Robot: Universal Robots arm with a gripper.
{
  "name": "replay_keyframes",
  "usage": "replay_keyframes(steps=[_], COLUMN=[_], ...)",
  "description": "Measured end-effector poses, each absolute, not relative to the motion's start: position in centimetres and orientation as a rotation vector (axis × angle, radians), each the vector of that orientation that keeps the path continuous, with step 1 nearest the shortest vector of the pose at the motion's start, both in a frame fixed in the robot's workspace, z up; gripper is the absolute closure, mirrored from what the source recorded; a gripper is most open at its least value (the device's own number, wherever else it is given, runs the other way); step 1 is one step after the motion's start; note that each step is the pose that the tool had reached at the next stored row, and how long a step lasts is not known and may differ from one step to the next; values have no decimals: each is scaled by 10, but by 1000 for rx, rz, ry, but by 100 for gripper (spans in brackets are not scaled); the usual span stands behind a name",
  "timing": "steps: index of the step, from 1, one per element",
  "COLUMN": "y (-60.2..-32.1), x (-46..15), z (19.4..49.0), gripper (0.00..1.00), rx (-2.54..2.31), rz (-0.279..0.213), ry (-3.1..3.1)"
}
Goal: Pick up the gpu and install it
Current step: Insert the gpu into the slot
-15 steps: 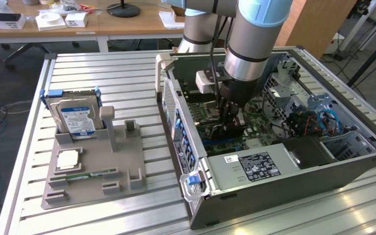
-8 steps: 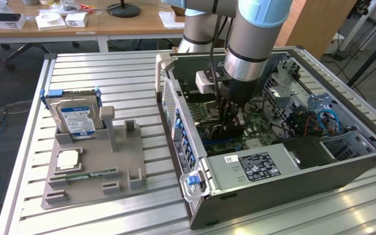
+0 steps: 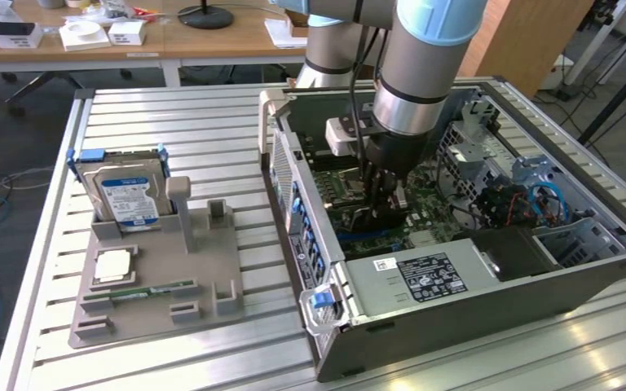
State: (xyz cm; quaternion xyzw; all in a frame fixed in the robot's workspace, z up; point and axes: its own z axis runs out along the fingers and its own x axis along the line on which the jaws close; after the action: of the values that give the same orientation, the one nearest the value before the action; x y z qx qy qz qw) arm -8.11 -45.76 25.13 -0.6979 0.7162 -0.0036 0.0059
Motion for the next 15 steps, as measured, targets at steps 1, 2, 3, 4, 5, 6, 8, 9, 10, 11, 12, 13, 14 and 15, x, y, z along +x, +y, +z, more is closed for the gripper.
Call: replay_keyframes(steps=[1,2,3,4,5,6,8,9,10,11,12,13,14,15], y=[-458,-458,-458,-458,-458,-458,-458,-458,-458,-458,-458,-458,-458,-458], x=[-81,-81,-81,-81,-81,-81,-81,-81,-81,-81,-81,-81,-81,-81], z=[251,251,251,251,251,251,252,252,254,255,257,260,262,264], gripper=[67,67,67,67,67,67,67,67,67,67,67,67,67,67], rx=[-2184,-2184,-2184,-2184,-2184,-2184,-2184,-2184,-2184,-2184,-2184,-2184,-2184,-2184], rz=[-12,-12,-12,-12,-12,-12,-12,-12,-12,-12,-12,-12,-12,-12], ry=[2241,2241,2241,2241,2241,2241,2241,2241,2241,2241,2241,2241,2241,2241])
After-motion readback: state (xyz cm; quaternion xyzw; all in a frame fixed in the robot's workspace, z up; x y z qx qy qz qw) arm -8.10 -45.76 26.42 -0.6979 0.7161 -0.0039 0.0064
